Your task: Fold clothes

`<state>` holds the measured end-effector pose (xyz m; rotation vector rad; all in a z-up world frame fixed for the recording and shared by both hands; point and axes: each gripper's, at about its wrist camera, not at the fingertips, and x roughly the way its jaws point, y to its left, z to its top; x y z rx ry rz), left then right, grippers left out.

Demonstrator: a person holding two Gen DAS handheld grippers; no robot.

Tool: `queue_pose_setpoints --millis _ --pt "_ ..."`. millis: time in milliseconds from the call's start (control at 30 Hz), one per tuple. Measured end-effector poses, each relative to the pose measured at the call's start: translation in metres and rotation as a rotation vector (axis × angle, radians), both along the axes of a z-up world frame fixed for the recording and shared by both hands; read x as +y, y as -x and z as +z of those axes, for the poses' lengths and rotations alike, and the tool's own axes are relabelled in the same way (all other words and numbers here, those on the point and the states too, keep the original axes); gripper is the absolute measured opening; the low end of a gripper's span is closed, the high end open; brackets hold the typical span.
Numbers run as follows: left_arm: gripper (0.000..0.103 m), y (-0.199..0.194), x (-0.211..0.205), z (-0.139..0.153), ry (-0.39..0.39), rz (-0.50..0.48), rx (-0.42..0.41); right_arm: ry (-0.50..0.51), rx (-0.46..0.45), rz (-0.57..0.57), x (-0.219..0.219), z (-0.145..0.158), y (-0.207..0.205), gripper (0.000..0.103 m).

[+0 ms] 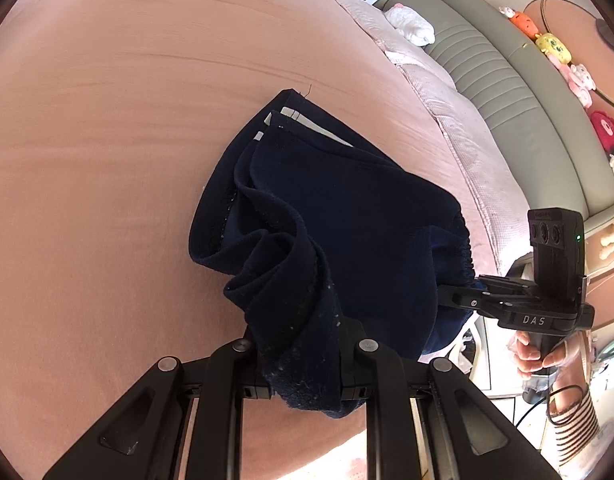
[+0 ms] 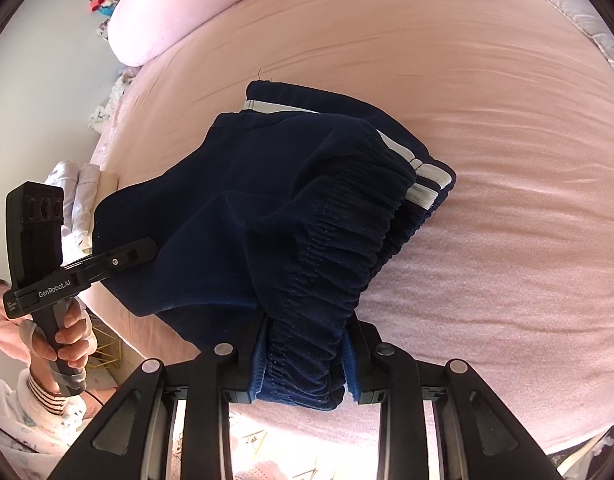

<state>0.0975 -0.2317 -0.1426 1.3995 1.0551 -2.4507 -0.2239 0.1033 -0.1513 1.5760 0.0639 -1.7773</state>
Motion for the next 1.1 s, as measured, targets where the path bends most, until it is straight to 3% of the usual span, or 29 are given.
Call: queue_pose_setpoints --millis 333,767,1100 --pt "0.016 -0.029 0.017 0.0 0.051 -0.011 -0.004 -0.031 -0.008 0.06 -0.002 0.0 0.014 0.031" --pt "0.016 -0.061 0.029 -0.008 -0.027 -0.026 -0.025 -0.084 -0.055 0.156 -0.006 -0.011 0.028 0.033" --pt "0.016 -0.068 0.034 -0.011 -0.01 -0.037 -0.041 -0.111 -0.047 0.173 -0.008 -0.014 0.05 0.033"
